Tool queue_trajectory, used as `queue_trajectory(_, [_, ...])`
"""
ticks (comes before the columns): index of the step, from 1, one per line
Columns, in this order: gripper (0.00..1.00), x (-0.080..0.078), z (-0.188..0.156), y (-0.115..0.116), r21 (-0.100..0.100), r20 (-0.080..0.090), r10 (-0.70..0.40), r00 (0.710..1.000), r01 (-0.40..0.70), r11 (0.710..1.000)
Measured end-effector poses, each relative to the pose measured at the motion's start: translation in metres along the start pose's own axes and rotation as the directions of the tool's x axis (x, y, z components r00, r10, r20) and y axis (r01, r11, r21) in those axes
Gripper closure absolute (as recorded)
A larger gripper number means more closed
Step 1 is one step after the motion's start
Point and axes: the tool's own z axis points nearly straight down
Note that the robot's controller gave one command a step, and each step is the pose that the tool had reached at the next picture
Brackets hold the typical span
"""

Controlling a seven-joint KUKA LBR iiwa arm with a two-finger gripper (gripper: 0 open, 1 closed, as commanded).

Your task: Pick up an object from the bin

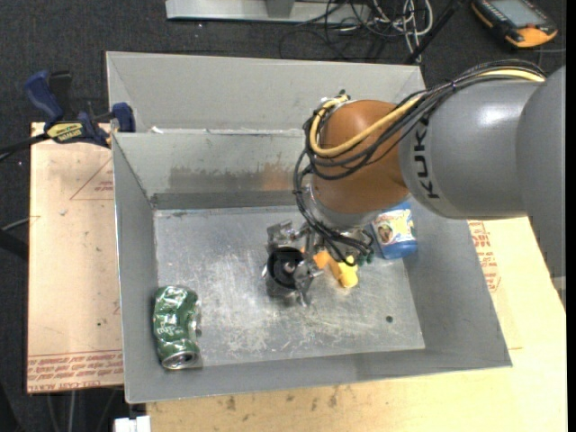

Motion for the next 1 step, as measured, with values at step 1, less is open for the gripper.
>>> queue_trajectory(1, [1.0, -0.0118, -0.1207, -0.0057, 0.003, 0.005, -0.001, 1.0, 0.001, 1.0])
